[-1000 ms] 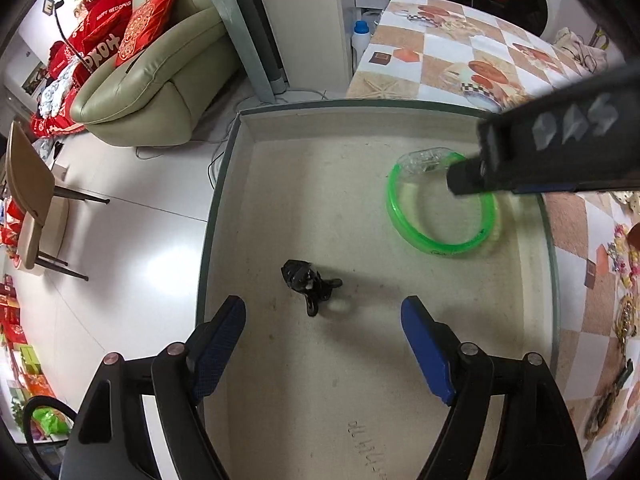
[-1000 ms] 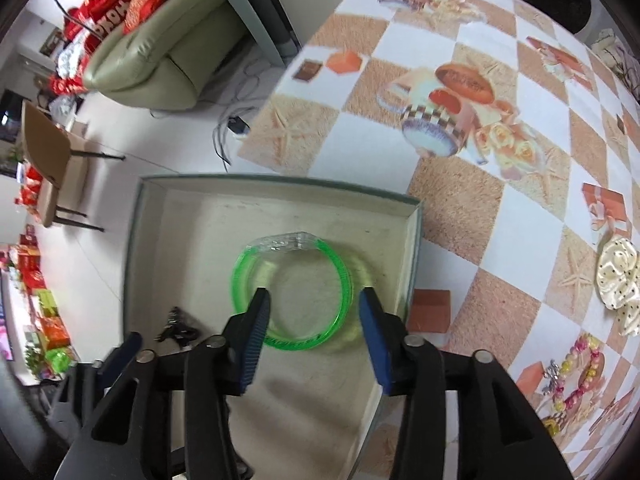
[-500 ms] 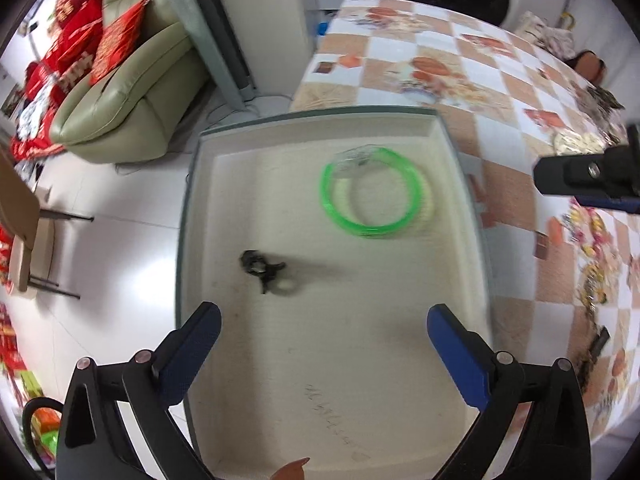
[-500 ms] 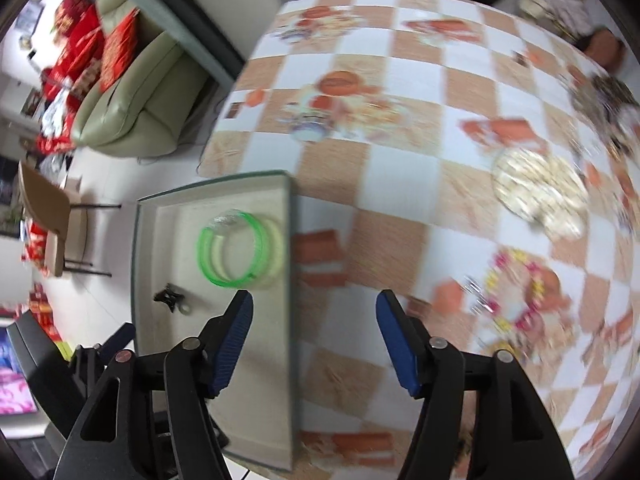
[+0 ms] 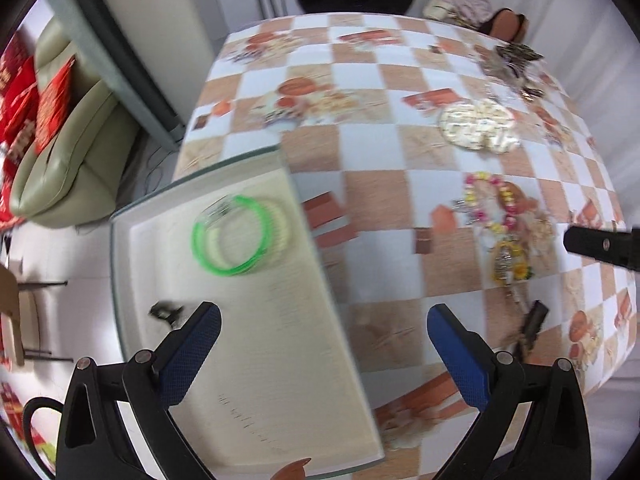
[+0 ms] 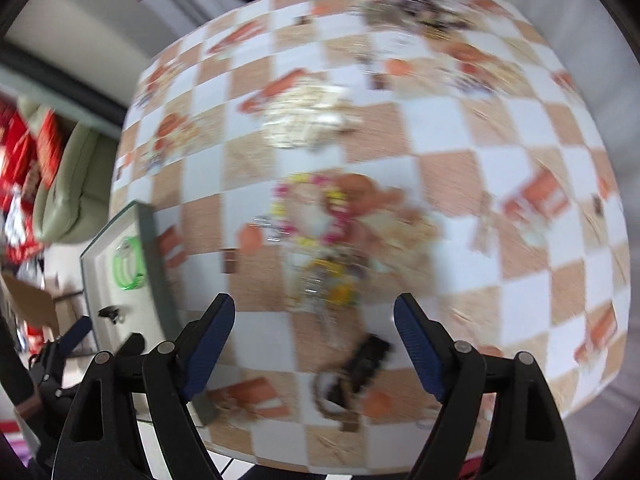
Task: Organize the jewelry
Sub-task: 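Move both open grippers back over the jewelry on the table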
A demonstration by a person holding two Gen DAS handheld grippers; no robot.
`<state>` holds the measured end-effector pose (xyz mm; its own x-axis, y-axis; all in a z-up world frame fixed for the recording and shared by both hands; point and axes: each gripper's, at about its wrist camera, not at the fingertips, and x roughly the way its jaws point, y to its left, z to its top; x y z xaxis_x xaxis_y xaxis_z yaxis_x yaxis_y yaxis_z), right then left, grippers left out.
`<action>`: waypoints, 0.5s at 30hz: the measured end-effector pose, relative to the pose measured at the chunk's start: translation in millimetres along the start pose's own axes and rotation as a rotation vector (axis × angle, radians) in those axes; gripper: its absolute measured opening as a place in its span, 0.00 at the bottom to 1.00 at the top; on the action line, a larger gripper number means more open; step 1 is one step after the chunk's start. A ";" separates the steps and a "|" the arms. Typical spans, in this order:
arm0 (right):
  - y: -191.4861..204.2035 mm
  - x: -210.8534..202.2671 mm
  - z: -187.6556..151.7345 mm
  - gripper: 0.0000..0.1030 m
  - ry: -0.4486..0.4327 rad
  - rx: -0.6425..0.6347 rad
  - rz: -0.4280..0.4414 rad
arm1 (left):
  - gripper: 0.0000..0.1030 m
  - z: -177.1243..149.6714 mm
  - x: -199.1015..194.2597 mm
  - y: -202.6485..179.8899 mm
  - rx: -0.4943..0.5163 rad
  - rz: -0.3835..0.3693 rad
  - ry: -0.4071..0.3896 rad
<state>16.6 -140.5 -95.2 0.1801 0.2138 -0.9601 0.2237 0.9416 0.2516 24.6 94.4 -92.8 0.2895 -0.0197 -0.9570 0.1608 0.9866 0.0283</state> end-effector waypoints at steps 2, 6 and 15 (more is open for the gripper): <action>-21.5 -3.6 -3.7 0.82 0.002 0.043 -0.015 | 1.00 5.6 0.8 -11.8 0.017 -0.014 0.005; -57.5 -7.0 -7.4 0.82 0.016 0.108 -0.035 | 1.00 14.3 7.1 -29.3 0.024 -0.029 0.025; -107.6 -0.3 6.5 0.82 0.052 0.165 -0.075 | 1.00 48.5 33.9 -62.4 0.017 -0.073 0.073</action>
<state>-1.2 -243.7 -121.2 0.1083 0.1621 -0.9808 0.3894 0.9009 0.1919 70.2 24.3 -113.0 0.2073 -0.0795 -0.9750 0.1950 0.9801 -0.0384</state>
